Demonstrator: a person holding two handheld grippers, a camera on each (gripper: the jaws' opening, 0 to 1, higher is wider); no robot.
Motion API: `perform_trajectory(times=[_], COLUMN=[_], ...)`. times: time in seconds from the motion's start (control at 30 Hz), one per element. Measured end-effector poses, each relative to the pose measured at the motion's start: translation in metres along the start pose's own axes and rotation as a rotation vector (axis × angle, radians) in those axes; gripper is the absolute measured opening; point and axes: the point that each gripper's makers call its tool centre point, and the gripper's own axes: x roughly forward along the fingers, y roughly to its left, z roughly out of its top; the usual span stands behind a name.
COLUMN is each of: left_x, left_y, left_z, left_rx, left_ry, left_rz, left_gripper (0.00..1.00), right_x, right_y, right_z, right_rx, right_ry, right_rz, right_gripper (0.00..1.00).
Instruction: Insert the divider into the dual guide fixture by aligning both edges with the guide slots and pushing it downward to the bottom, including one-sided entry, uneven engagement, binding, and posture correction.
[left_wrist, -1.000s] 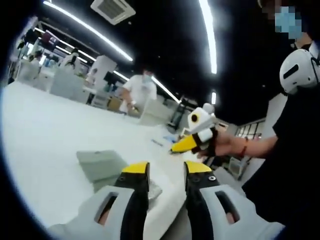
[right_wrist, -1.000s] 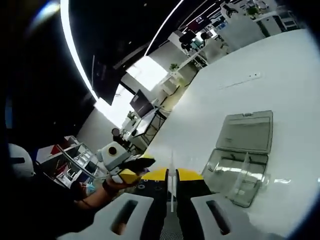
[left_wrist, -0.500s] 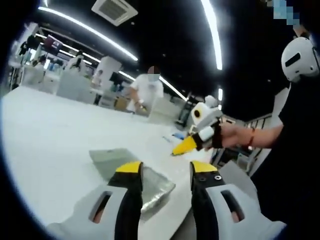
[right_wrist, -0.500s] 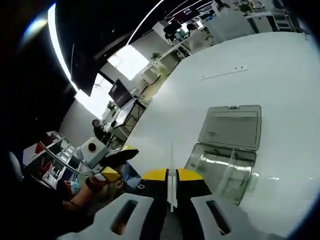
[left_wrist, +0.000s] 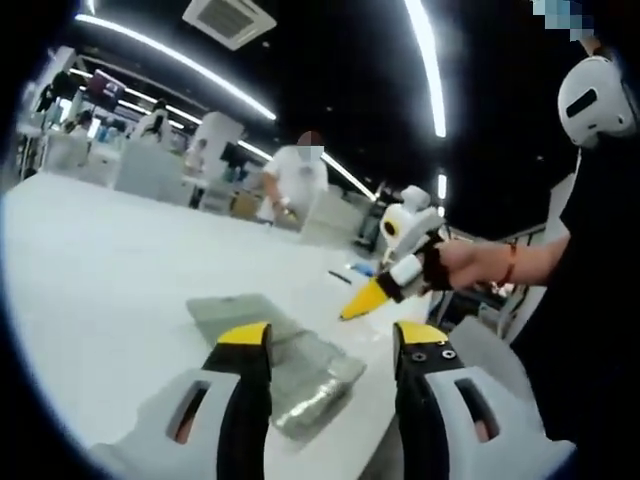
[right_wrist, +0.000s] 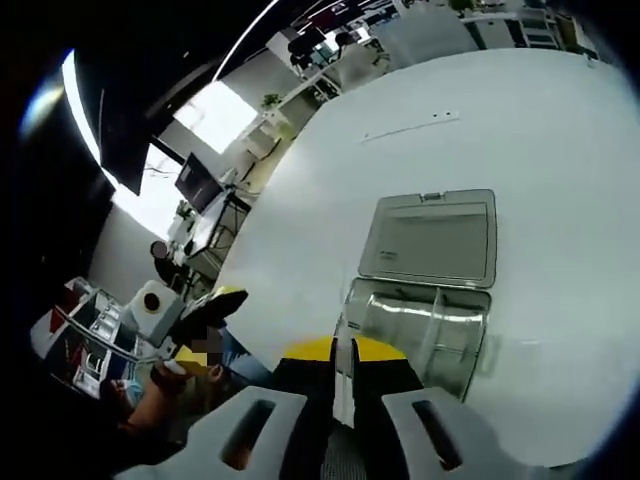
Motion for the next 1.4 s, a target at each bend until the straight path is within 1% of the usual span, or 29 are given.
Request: perform_trajectory(times=[0.03, 0.07, 0.13, 0.2, 0.27, 0.4, 0.5, 0.57, 0.63, 0.7, 0.9, 1.07, 1.2, 1.3, 1.4], left_x=[0.000, 0.000, 0.002, 0.005, 0.006, 0.008, 0.008, 0.007, 0.007, 0.007, 0.010, 0.013, 0.014, 0.013, 0.010], left_y=[0.002, 0.003, 0.004, 0.005, 0.006, 0.008, 0.011, 0.013, 0.015, 0.015, 0.015, 0.015, 0.016, 0.018, 0.019], left_z=[-0.001, -0.003, -0.005, -0.009, -0.010, -0.011, -0.012, -0.013, -0.013, -0.013, -0.017, -0.021, -0.020, -0.020, -0.019], left_rx=[-0.002, -0.012, -0.032, -0.041, -0.040, -0.067, -0.071, -0.073, -0.077, -0.099, -0.112, -0.125, -0.134, -0.134, -0.137], left_ry=[0.000, -0.003, -0.010, 0.000, 0.000, -0.008, -0.003, 0.002, 0.000, -0.010, 0.000, -0.001, -0.011, -0.010, -0.015], left_rz=[0.002, 0.003, -0.008, -0.005, -0.008, -0.021, -0.023, -0.019, -0.019, -0.028, -0.037, -0.049, -0.053, -0.050, -0.045], left_gripper=[0.48, 0.48, 0.47, 0.48, 0.48, 0.48, 0.48, 0.48, 0.48, 0.48, 0.48, 0.48, 0.48, 0.48, 0.48], right_x=[0.001, 0.003, 0.008, 0.010, 0.012, 0.017, 0.021, 0.024, 0.026, 0.029, 0.036, 0.040, 0.044, 0.048, 0.050], right_y=[-0.001, -0.004, -0.008, -0.011, -0.012, -0.013, -0.016, -0.015, -0.015, -0.017, -0.016, -0.019, -0.020, -0.020, -0.019], right_z=[-0.001, -0.002, -0.004, -0.002, -0.001, 0.001, -0.002, -0.006, -0.008, -0.010, -0.011, -0.014, -0.016, -0.020, -0.020], right_rx=[0.001, -0.006, 0.005, 0.045, 0.055, 0.064, 0.059, 0.060, 0.049, 0.046, 0.068, 0.055, 0.055, 0.043, 0.038], right_ry=[0.007, 0.006, 0.017, 0.013, 0.018, 0.033, 0.052, 0.063, 0.069, 0.072, 0.081, 0.095, 0.102, 0.120, 0.125], right_rz=[-0.005, -0.025, -0.043, -0.050, -0.056, -0.070, -0.091, -0.089, -0.092, -0.099, -0.096, -0.117, -0.126, -0.136, -0.141], right_gripper=[0.00, 0.00, 0.00, 0.00, 0.00, 0.00, 0.00, 0.00, 0.00, 0.00, 0.00, 0.00, 0.00, 0.00, 0.00])
